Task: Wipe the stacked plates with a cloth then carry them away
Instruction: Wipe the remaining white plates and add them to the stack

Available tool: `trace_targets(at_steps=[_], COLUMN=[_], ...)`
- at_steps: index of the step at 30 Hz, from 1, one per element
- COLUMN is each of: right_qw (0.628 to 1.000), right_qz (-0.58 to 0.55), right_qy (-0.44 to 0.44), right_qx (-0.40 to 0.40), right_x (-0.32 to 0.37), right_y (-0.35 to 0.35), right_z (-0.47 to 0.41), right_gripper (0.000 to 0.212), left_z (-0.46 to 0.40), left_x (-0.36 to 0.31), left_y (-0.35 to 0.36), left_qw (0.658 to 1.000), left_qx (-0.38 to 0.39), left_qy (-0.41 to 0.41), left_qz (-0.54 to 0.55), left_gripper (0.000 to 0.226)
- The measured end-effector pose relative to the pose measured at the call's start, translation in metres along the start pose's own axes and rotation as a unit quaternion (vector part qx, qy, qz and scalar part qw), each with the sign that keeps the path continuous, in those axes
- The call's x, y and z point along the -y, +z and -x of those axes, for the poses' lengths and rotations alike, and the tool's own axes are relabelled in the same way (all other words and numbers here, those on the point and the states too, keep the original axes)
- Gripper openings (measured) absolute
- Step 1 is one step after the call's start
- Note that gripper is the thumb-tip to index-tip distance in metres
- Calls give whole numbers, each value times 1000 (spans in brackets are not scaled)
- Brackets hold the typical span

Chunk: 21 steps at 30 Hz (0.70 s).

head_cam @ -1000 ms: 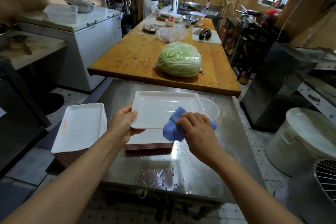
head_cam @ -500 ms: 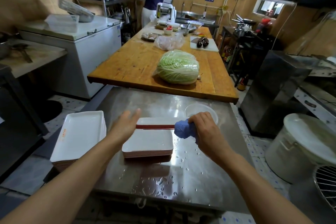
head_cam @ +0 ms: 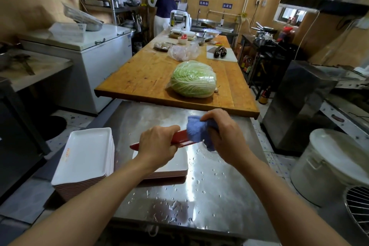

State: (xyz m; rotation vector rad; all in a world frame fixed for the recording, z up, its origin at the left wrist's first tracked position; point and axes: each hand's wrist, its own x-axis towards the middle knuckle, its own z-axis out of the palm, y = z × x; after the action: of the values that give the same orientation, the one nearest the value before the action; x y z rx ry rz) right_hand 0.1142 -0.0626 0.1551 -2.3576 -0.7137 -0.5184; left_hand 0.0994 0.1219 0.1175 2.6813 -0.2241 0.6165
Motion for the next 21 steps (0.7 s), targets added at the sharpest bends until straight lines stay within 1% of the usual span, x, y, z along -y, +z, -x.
trace_targets(at_steps=[2, 3, 5, 7, 9, 11, 13, 14, 17, 21], right_qw=[998, 995, 990, 987, 988, 994, 997, 997, 995, 993], right_qz=[-23, -33, -45, -54, -77, -83, -70, -67, -53, -4], right_qy=[27, 46, 78, 79, 51, 16, 1, 1, 8, -21], right_qx=[-55, -78, -111, -130, -123, -74, -29, -26, -84, -115], right_x=[-2, -4, -7, -5, 5, 17, 25, 29, 34, 33], right_y=[-5, -7, -10, -6, 6, 23, 37, 42, 48, 56], right_z=[0, 1, 0, -3, -8, -9, -10, -12, -24, -32], right_gripper=[22, 23, 26, 29, 32, 36, 44, 46, 36, 29], left_z=[2, 2, 2, 3, 5, 6, 7, 8, 11, 13], left_x=[4, 8, 16, 18, 15, 11, 10, 10, 9, 8], left_y=[-1, -1, -2, -4, -5, -4, -4, -4, -3, -3], left_qw=[998, 992, 960, 924, 902, 877, 863, 863, 872, 858], left_qx=[6, 15, 43, 55, 57, 58, 55, 52, 49, 31], left_qy=[-33, -65, -136, -180, -192, -194, -190, -190, -195, -205], left_qz=[51, 105, 242, 333, 382, 435, 465, 465, 447, 469], left_gripper=[14, 16, 20, 31, 36, 37, 34, 34, 35, 32])
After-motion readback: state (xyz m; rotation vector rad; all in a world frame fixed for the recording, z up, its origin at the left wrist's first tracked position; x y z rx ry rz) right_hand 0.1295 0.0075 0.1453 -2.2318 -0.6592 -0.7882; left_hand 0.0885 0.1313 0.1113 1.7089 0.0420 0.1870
